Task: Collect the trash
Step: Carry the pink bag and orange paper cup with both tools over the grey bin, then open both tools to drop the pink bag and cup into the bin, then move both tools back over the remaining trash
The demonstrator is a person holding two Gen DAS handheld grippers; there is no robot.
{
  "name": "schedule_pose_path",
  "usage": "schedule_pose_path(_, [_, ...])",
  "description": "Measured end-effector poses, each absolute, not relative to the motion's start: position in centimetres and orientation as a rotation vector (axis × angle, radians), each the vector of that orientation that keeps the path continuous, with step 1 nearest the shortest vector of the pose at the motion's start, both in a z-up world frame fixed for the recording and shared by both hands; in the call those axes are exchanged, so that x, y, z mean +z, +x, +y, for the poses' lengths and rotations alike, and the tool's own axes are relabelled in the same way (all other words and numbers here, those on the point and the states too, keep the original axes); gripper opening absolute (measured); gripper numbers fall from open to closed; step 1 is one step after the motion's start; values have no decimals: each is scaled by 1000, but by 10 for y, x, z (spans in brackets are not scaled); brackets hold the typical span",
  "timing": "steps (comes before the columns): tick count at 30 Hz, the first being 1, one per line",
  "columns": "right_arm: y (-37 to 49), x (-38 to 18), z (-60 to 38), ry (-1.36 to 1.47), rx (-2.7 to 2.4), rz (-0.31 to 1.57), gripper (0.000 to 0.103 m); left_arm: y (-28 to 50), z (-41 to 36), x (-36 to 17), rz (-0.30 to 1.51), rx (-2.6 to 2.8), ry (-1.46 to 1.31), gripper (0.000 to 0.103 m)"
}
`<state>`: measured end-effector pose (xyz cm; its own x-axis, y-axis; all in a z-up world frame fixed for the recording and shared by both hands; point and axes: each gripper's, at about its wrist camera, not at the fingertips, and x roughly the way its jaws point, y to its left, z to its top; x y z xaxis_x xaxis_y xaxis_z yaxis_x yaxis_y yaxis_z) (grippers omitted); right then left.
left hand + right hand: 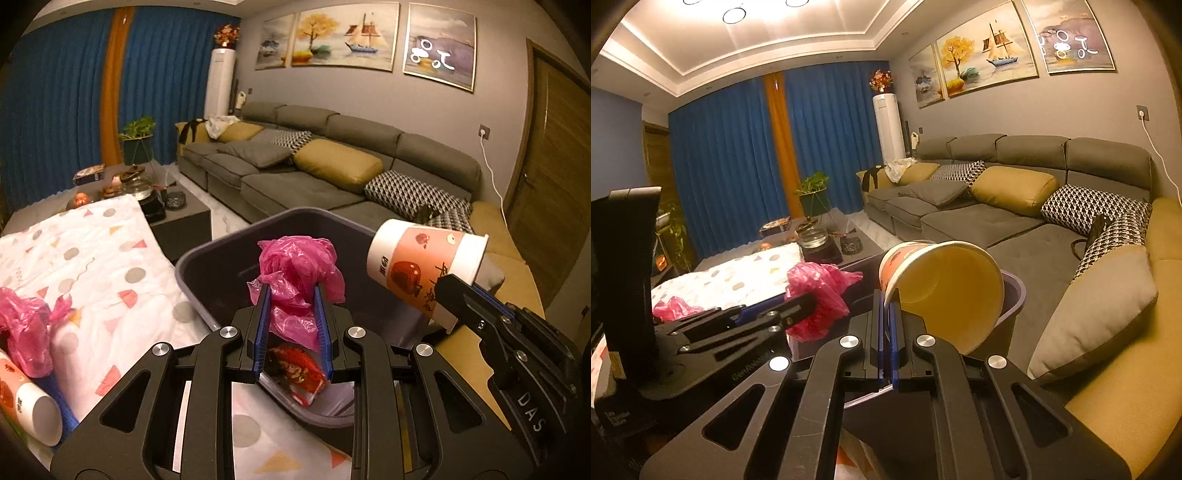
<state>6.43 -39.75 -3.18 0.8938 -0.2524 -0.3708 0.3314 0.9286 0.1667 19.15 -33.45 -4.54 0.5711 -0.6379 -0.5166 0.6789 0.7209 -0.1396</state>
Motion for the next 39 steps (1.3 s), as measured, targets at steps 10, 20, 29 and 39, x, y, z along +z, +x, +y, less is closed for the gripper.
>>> schedule_pose_path(10, [75,-33,-407,244,-307,367,4,203,-332,-59,600,-791,71,49])
schedule_pose_path(20, [89,-38,-404,238,-278,392,4,197,-277,-52,564,-653,-11,81])
schedule_pose_path(29, [112,-47,-398,218,-257,429,11,159,-206,-28,489,-455,-13,93])
schedule_pose_path(39, [86,-34,-375,201,-257,377,59,133,-103,-26,446,-197,-53,95])
